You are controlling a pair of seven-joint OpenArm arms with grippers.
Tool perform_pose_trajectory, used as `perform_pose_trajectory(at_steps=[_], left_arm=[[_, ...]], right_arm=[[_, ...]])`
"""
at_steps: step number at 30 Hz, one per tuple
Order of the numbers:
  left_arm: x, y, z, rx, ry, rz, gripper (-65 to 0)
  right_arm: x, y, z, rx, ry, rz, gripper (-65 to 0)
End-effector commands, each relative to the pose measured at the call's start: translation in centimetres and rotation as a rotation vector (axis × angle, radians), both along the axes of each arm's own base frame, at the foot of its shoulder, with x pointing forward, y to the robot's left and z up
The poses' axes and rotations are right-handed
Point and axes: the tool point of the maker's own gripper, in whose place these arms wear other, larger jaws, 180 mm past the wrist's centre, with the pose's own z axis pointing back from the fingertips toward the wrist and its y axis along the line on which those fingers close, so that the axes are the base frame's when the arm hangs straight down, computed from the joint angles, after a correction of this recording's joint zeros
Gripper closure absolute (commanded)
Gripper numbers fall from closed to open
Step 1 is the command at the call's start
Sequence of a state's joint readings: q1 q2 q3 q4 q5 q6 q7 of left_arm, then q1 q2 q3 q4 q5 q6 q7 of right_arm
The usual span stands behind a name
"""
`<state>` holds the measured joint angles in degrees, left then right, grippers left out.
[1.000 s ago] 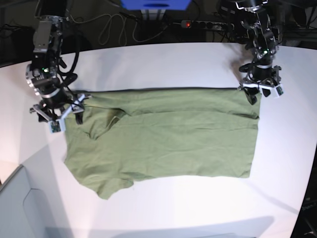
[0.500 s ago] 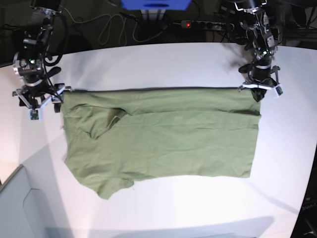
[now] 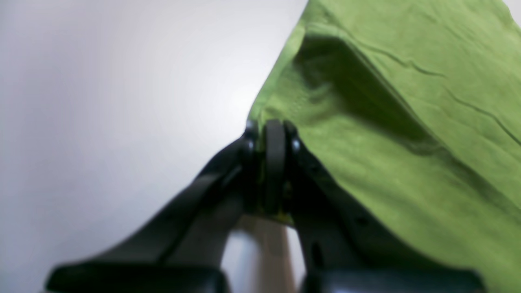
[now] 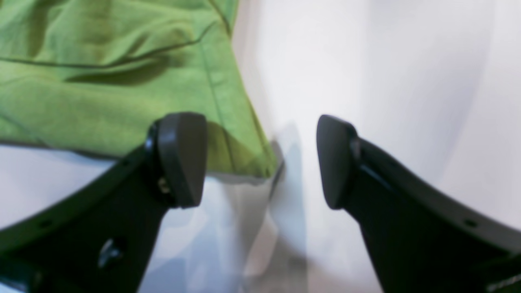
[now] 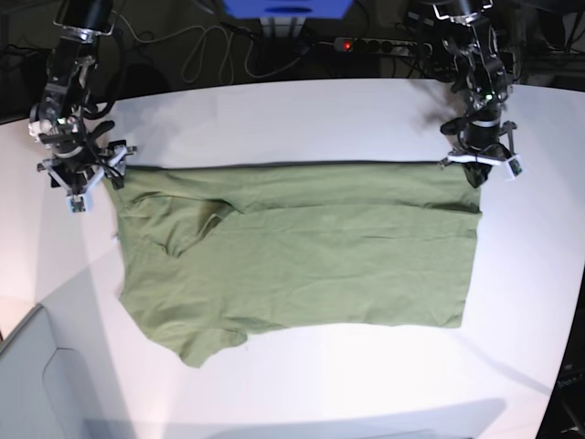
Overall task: Fold the T-shirt properly
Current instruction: 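Drag the held shoulder edge away from the hem with both grippers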
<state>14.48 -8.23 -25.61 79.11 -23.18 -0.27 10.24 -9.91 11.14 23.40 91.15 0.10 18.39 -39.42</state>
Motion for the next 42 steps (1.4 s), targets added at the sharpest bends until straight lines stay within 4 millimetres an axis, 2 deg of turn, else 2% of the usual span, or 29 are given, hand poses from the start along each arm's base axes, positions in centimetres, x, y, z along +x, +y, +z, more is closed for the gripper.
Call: perform_pose_trajectory(at_steps=[1,5,7,14,17,20,25,31,36,39,42], left_arm=[[-0.6,0.1,-0.5,-0.001,0.035,-0.002,0.0],[-0.7,0.2,-0.5,-0.001,0.037,-0.001,0.0],[-1.1,0.2,-0.6,0.000,0.044,-0.001,0.0],[-1.7,0.2,-0.7,0.004,0.050,-0.001,0.0],[-2.0,0.2,-0.8,0.005,0.057,-0.001,0.0],[-2.3,0.1,-0.4,0.013,0.056,-0.009,0.0],[-2.2,-0.2,2.1,0.049,0.011,-0.035,0.0],[-1.5,-0.8,5.0,0.085,-0.052,-0.064,0.0],[-1.0,-1.1,6.3,0.098,-0.084,-0.076,0.0],[-1.3,-1.1,6.3,0.099,-0.078,-0.078,0.0],[-2.4,-1.1,5.6,0.096,-0.049,-0.078,0.0]], right_arm=[[0.6,0.0,0.9,-0.008,-0.032,0.027,-40.1],[0.3,0.0,0.6,-0.009,-0.023,0.029,-37.3],[-0.1,-0.1,0.0,-0.003,-0.001,0.023,-30.4],[-1.0,-0.5,-1.6,0.009,0.048,0.010,0.0],[-1.6,-0.3,-1.9,0.010,0.059,0.014,-0.4],[-1.0,-0.2,-0.3,-0.011,0.016,0.029,-0.3],[0.0,0.2,3.1,-0.057,-0.070,0.062,-0.3],[1.5,-0.2,5.7,-0.107,-0.089,0.071,-0.3],[2.7,-0.2,7.7,-0.133,-0.130,0.072,-0.3],[2.3,0.0,8.1,-0.145,-0.127,0.077,-0.3],[0.2,0.0,6.9,-0.147,-0.078,0.084,-0.3]])
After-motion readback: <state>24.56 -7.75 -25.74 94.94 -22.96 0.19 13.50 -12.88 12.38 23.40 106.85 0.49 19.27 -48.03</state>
